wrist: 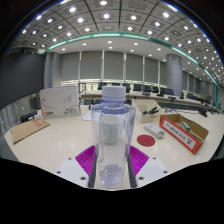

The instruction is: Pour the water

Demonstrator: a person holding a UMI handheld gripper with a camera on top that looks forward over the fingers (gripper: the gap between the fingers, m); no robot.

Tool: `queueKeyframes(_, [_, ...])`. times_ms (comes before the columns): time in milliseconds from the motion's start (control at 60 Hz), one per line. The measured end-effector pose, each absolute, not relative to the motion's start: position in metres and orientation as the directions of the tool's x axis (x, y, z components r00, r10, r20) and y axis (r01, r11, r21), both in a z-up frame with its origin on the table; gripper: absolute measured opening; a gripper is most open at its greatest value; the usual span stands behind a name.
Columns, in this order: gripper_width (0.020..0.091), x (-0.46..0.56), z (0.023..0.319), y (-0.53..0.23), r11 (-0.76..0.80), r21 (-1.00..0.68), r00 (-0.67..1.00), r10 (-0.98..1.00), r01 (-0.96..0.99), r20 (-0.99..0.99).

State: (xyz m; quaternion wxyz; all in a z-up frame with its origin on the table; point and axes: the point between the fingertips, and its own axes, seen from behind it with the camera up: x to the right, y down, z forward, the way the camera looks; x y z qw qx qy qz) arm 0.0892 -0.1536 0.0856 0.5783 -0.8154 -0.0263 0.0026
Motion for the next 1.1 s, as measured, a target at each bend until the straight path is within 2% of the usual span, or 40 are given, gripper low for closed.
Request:
queueKeyframes(167, [0.0330,0.098,0.095,-0.156,-0.330,-0.943,0.999,0.010,0.040,0.039])
queueKeyframes(267, [0.0330,0.107,0.108,-0.157,-0.346,-0.934,0.995,0.004,0.091,0.096])
queueKeyframes(417, [0.0330,0.139,0.146,-0.144,-0.344,-0.919,0.977,-0.026,0.191,0.213])
queueKeyframes(633, [0.0328,0.211,0.205,-0.091,-0.356,-0.812,0.852,-0.078,0.462,0.518])
queueKeyframes(733, [0.0328,0.236,0.223,-0.057,-0.360,-0.691,0.722,-0.065,0.627,0.689])
queueKeyframes(850, [0.0329,0.245,0.224,-0.006,-0.359,-0.455,0.475,-0.038,0.815,0.879])
queueKeyframes(983, [0.0327,0.241,0.225,0.032,-0.299,-0.189,0.199,0.004,0.935,0.980])
queueKeyframes(1100, [0.0330,0.235,0.210,0.056,-0.251,0.048,-0.038,0.044,0.967,0.998])
